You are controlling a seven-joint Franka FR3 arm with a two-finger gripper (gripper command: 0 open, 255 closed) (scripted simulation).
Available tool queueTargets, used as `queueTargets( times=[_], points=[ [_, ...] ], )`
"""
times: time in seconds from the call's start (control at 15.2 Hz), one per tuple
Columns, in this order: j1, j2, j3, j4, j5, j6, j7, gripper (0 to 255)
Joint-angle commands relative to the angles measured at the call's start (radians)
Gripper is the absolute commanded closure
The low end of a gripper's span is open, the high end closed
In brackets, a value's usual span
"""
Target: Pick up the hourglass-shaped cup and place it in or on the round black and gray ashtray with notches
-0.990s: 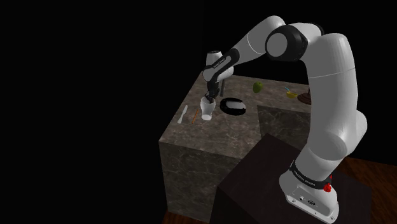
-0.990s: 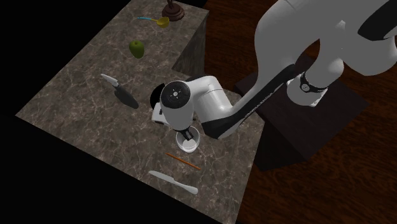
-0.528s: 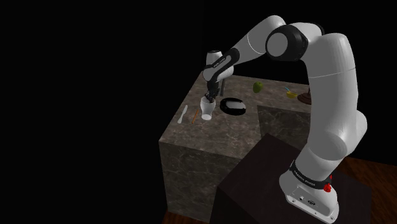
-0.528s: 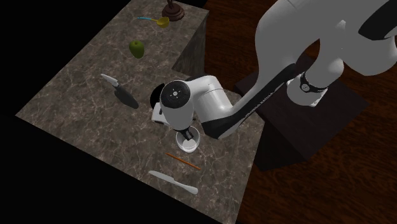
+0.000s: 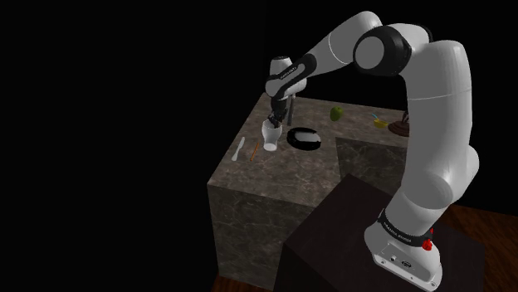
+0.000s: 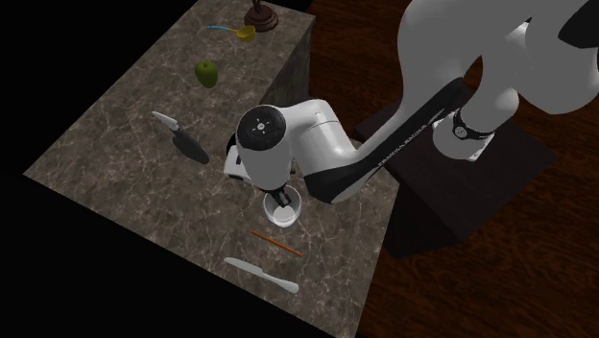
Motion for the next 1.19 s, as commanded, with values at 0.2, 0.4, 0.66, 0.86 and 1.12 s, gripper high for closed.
queueTargets(
  times=[0.2, 0.4, 0.66, 0.86, 1.12],
  points=[
    [0.002, -0.039, 0.000, 0.017, 0.000, -0.055, -0.003, 255],
    [0.002, -0.060, -0.001, 0.028, 0.000, -0.088, -0.006, 255],
    [0.003, -0.085, -0.001, 0.047, 0.000, -0.132, -0.009, 255],
    [0.004, -0.101, -0.001, 0.064, 0.000, -0.165, -0.011, 255],
    [-0.056, -0.100, -0.024, 0.088, 0.012, -0.180, -0.099, 255]
  ],
)
